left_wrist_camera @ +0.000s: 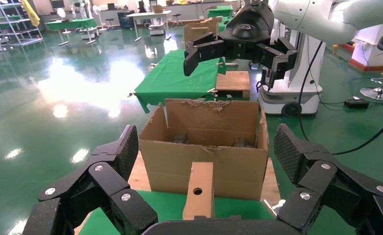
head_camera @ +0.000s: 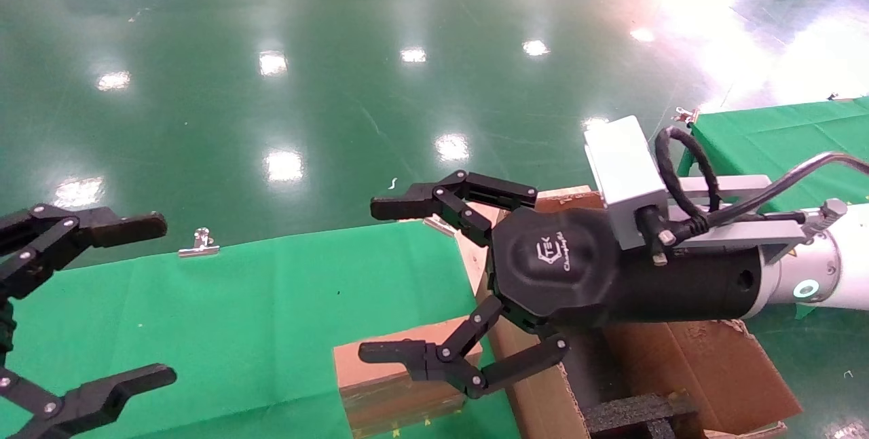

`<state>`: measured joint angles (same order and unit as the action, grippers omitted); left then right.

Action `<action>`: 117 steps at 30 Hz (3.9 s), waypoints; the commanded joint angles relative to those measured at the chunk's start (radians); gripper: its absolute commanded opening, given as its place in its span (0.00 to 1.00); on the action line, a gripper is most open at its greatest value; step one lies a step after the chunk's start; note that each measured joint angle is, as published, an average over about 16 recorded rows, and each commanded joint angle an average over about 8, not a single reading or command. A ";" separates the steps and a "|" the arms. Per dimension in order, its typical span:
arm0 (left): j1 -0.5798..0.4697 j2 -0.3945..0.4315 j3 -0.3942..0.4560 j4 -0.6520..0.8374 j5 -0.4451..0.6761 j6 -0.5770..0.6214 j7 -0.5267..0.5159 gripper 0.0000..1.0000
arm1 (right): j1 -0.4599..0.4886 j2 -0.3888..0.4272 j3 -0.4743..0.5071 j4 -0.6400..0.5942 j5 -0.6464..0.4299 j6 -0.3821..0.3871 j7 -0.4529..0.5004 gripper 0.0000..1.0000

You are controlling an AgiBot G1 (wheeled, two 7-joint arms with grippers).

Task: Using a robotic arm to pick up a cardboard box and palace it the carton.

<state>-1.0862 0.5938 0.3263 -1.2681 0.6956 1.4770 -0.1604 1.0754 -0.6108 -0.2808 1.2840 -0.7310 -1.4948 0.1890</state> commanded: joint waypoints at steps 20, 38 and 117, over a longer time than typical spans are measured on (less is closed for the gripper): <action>0.000 0.000 0.000 0.000 0.000 0.000 0.000 0.78 | 0.000 0.000 0.000 0.000 0.000 0.000 0.000 1.00; 0.000 0.000 0.000 0.000 0.000 0.000 0.000 0.00 | 0.008 0.000 -0.011 -0.001 -0.025 0.000 0.001 1.00; 0.000 0.000 0.001 0.001 -0.001 0.000 0.001 1.00 | 0.404 -0.361 -0.498 -0.190 -0.913 -0.071 -0.044 0.00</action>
<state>-1.0865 0.5934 0.3275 -1.2674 0.6948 1.4765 -0.1597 1.4798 -0.9720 -0.7788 1.0941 -1.6446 -1.5656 0.1446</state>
